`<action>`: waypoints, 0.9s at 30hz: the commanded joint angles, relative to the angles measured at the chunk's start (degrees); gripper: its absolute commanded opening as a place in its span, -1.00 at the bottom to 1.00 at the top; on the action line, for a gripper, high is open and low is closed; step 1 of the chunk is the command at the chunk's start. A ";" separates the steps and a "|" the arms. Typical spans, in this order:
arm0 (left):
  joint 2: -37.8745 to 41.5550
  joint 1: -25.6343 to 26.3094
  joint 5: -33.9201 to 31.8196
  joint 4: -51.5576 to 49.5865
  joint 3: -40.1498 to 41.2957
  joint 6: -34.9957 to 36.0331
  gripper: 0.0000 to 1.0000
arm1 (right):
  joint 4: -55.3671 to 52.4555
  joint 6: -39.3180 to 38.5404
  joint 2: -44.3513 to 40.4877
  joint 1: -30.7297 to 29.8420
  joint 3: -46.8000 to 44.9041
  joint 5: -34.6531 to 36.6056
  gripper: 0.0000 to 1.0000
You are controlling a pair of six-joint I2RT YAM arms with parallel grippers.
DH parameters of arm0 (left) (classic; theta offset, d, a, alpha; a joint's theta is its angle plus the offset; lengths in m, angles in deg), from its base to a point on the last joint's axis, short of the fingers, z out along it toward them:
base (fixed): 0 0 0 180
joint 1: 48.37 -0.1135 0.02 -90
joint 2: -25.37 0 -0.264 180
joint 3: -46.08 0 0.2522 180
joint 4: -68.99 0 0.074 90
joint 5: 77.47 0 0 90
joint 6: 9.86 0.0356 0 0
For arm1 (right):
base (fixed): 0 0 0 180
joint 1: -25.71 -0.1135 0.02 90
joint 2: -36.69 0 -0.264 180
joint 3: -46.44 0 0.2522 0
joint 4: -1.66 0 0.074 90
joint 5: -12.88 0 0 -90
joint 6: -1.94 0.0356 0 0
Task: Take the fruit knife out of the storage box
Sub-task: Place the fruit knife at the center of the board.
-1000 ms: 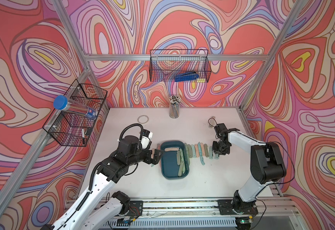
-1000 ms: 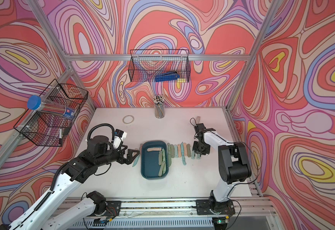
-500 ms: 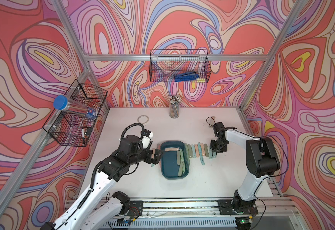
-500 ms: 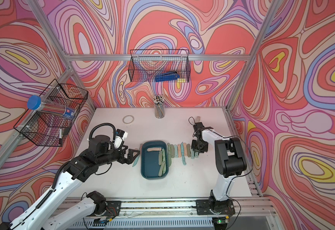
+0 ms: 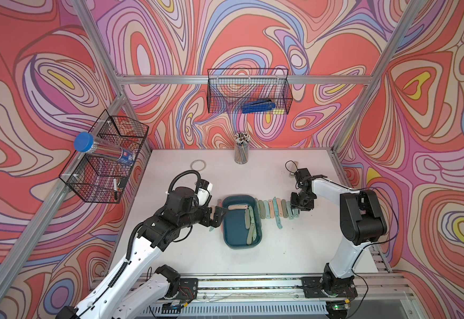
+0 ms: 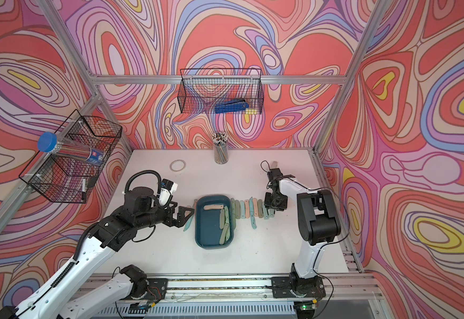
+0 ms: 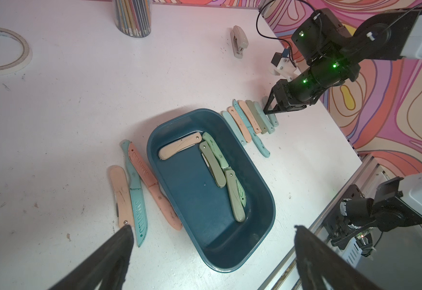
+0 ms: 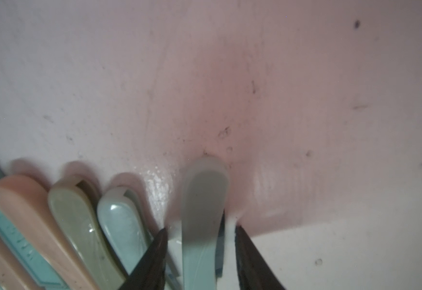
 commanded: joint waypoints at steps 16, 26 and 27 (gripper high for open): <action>-24.75 16.30 -16.96 2.08 -2.37 -14.75 0.78 | -2.53 2.03 -28.75 0.20 -7.36 3.18 0.89; -42.10 19.22 -19.19 3.34 -11.18 -18.42 0.34 | -3.78 3.32 -33.87 0.17 -9.11 2.22 0.91; -43.59 19.31 -18.97 3.13 -12.23 -18.64 0.27 | -3.92 3.31 -34.15 0.21 -9.07 2.13 0.90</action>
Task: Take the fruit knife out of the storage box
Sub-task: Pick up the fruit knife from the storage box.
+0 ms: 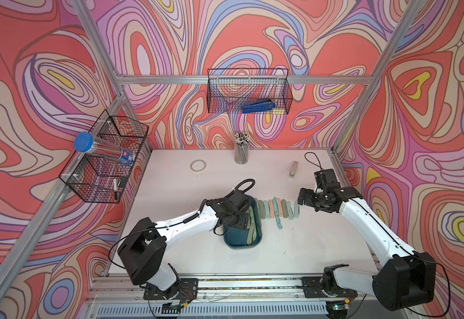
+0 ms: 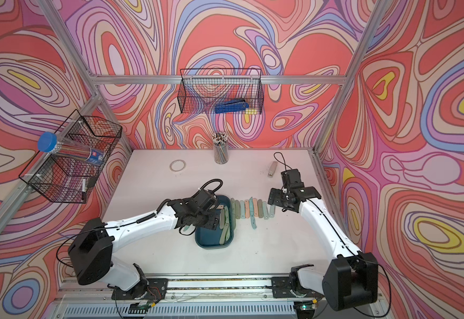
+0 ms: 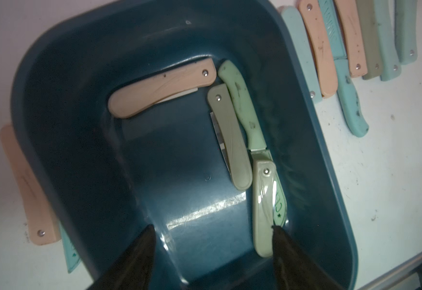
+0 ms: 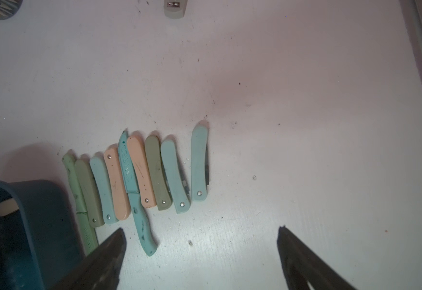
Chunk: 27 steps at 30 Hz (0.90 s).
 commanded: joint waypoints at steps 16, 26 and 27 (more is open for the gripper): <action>-17.16 1.36 -3.45 -4.35 -12.41 -6.14 -0.23 | -1.50 1.15 -1.85 0.20 0.24 -0.94 0.89; -20.65 1.40 -3.55 -3.86 -13.34 -7.24 -0.19 | -1.63 1.51 -2.20 0.14 0.23 -1.35 0.89; -20.94 1.34 -3.93 -4.06 -13.38 -7.39 -0.19 | -1.53 1.63 -2.33 0.20 0.16 -1.50 0.90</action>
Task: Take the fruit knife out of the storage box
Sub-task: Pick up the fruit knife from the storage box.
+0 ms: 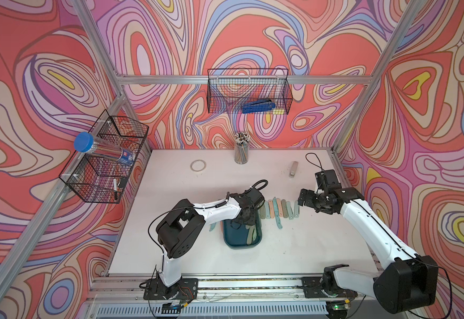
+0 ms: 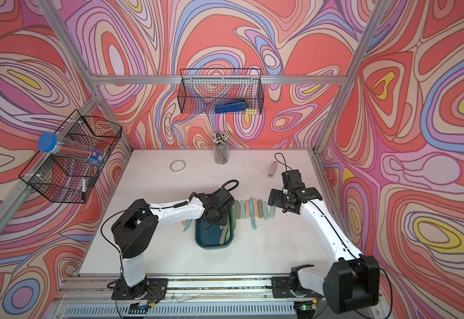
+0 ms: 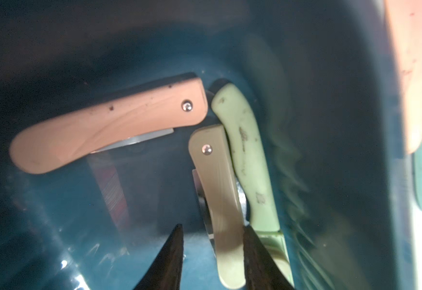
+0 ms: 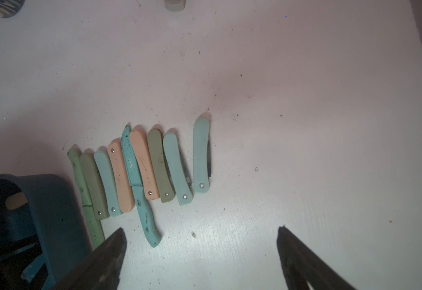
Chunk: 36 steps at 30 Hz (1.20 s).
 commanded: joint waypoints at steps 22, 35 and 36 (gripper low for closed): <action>-4.82 -0.01 -1.31 -2.08 -1.81 -1.25 -0.52 | 0.28 1.14 -1.60 0.14 -0.34 -1.13 0.96; 4.55 -0.01 -4.12 -8.59 -4.69 2.14 -0.54 | 1.23 1.23 -0.80 0.17 -0.83 -1.95 0.96; 5.53 -0.01 -4.11 -8.94 -4.74 2.58 -0.55 | 1.31 1.19 -0.72 0.17 -0.82 -1.96 0.96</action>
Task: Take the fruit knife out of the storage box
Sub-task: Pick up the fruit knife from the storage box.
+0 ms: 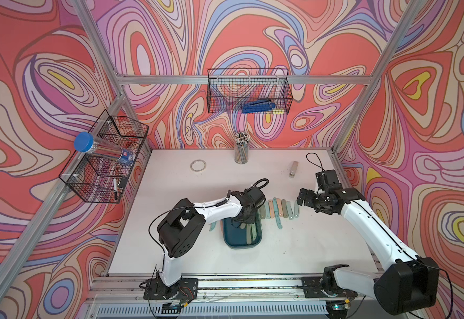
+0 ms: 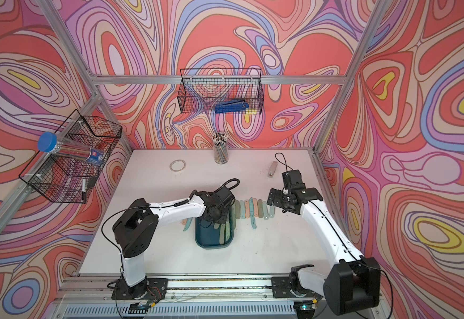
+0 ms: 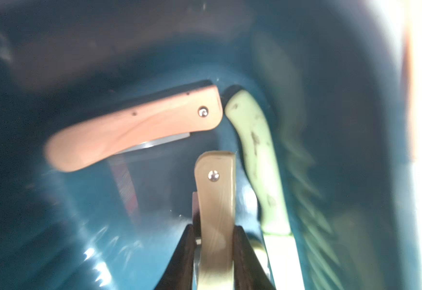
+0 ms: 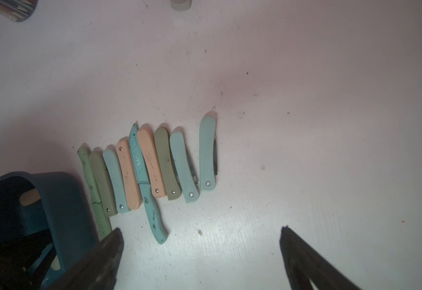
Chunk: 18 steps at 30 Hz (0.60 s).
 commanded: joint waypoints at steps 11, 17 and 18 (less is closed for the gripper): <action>16.36 -3.31 -2.50 -5.64 2.68 3.57 -0.56 | 1.42 0.17 0.76 0.17 -0.56 -1.20 0.97; 24.95 -9.84 -3.43 -7.01 9.19 4.53 -0.56 | 1.77 0.09 1.02 0.21 -1.00 -1.45 0.96; 26.29 -11.17 -3.72 -7.22 10.45 4.70 -0.56 | 1.89 0.16 1.08 0.19 -1.06 -1.66 0.96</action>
